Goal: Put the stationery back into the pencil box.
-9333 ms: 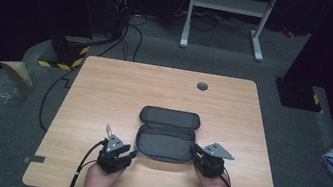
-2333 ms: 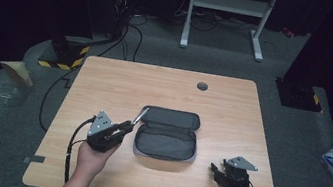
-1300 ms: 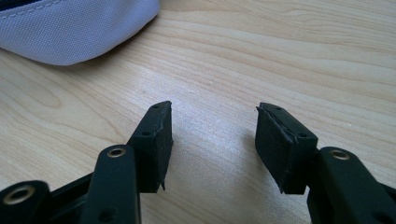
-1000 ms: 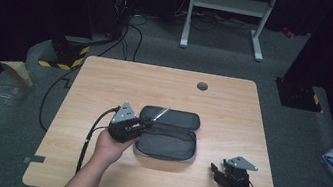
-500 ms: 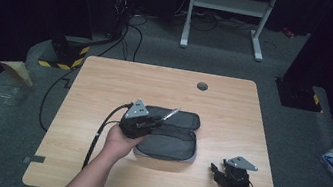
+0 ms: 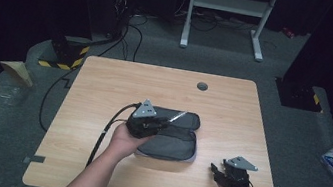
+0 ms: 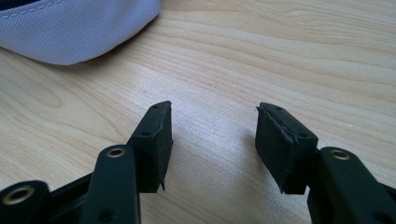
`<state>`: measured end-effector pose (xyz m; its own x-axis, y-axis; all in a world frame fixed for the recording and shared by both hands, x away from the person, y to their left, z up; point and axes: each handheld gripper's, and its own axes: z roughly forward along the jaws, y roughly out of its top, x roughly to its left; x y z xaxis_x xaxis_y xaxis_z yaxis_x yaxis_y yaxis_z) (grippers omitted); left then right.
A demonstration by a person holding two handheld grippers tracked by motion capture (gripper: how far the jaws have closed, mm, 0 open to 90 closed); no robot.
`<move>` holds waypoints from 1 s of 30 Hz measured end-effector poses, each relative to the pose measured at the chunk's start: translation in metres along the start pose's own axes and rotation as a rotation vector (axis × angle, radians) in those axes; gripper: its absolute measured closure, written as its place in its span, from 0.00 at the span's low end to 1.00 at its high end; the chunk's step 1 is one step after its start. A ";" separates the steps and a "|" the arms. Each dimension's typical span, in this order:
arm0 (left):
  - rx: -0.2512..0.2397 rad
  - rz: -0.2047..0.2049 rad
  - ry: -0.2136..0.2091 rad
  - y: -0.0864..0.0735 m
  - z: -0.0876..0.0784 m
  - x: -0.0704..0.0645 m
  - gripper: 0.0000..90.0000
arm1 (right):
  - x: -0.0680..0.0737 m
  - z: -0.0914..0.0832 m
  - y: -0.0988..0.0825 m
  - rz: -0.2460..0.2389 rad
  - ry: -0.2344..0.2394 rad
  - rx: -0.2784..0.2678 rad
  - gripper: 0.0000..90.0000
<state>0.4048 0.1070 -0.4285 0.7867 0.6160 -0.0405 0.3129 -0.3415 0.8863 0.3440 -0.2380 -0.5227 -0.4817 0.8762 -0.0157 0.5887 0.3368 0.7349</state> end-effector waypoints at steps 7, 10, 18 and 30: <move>0.034 0.008 -0.041 -0.007 0.005 -0.002 0.88 | 0.000 0.000 0.000 0.000 0.000 0.000 0.51; 0.077 0.031 -0.072 -0.013 0.010 -0.005 0.88 | 0.000 0.000 0.000 0.000 0.001 0.000 0.51; 0.120 0.027 -0.093 -0.022 0.018 -0.007 0.88 | 0.000 0.000 0.000 -0.001 0.001 0.000 0.51; 0.169 0.023 -0.096 -0.029 0.028 -0.008 0.88 | 0.000 0.000 0.000 -0.003 0.001 0.000 0.51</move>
<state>0.4044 0.0918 -0.4665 0.8393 0.5388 -0.0725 0.3730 -0.4737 0.7978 0.3441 -0.2378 -0.5227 -0.4837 0.8751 -0.0169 0.5875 0.3389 0.7348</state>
